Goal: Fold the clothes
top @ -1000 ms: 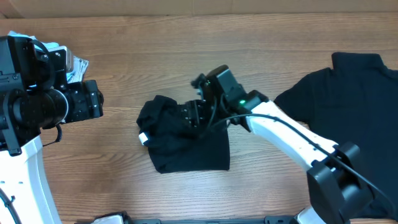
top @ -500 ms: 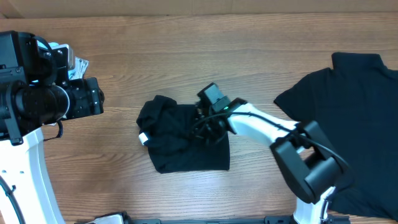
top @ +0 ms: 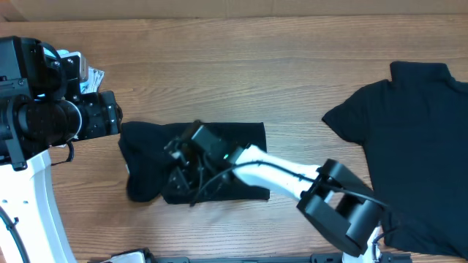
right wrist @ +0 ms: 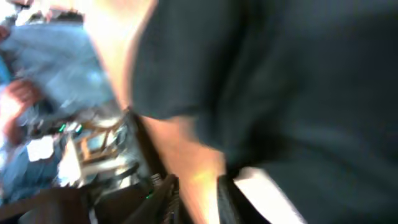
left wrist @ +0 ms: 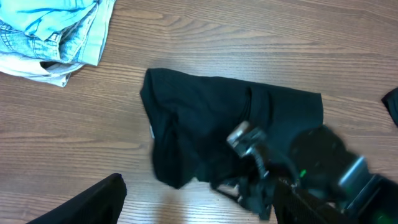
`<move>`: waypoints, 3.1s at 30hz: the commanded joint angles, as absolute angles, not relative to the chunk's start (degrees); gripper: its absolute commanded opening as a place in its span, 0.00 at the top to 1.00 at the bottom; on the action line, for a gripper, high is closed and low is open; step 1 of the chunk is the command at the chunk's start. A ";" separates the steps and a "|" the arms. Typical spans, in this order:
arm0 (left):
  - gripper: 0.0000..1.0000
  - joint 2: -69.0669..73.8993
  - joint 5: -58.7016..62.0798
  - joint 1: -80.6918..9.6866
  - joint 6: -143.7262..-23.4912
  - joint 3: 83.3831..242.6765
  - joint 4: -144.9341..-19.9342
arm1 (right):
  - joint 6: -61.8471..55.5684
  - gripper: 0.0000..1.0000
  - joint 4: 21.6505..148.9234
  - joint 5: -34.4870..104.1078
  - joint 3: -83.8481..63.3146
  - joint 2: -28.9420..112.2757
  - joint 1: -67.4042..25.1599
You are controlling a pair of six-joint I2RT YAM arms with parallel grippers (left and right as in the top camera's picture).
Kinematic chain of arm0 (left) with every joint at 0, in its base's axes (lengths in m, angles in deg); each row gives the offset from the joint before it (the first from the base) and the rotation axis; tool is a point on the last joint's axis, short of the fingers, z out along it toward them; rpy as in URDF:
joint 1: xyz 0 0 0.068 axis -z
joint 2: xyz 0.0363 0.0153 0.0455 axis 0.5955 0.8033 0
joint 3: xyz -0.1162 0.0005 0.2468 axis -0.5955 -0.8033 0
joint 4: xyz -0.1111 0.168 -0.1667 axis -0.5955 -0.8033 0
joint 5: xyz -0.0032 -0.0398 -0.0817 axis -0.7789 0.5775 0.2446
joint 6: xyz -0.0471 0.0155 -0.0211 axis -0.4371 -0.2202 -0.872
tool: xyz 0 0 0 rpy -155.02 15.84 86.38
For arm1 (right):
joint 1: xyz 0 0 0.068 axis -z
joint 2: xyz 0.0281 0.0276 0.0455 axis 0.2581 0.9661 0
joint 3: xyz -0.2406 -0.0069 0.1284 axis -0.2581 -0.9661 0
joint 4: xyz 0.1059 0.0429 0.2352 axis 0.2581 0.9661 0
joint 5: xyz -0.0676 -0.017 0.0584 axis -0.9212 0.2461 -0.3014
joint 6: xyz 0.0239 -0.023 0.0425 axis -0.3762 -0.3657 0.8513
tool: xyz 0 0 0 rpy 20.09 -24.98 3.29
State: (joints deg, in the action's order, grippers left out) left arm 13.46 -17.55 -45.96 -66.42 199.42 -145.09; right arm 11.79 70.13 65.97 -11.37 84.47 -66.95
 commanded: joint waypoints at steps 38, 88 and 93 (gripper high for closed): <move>0.92 14.78 -10.57 -46.92 -69.06 133.24 -103.67 | -7.49 0.88 107.31 51.54 -15.70 78.18 -39.73; 0.76 14.78 -21.24 -58.55 -85.72 120.56 -85.92 | -20.95 0.52 101.84 59.32 -23.68 78.18 -40.02; 0.73 14.75 -21.13 -58.55 -84.89 120.54 -87.17 | -23.09 0.73 100.77 59.91 -24.09 78.18 -40.02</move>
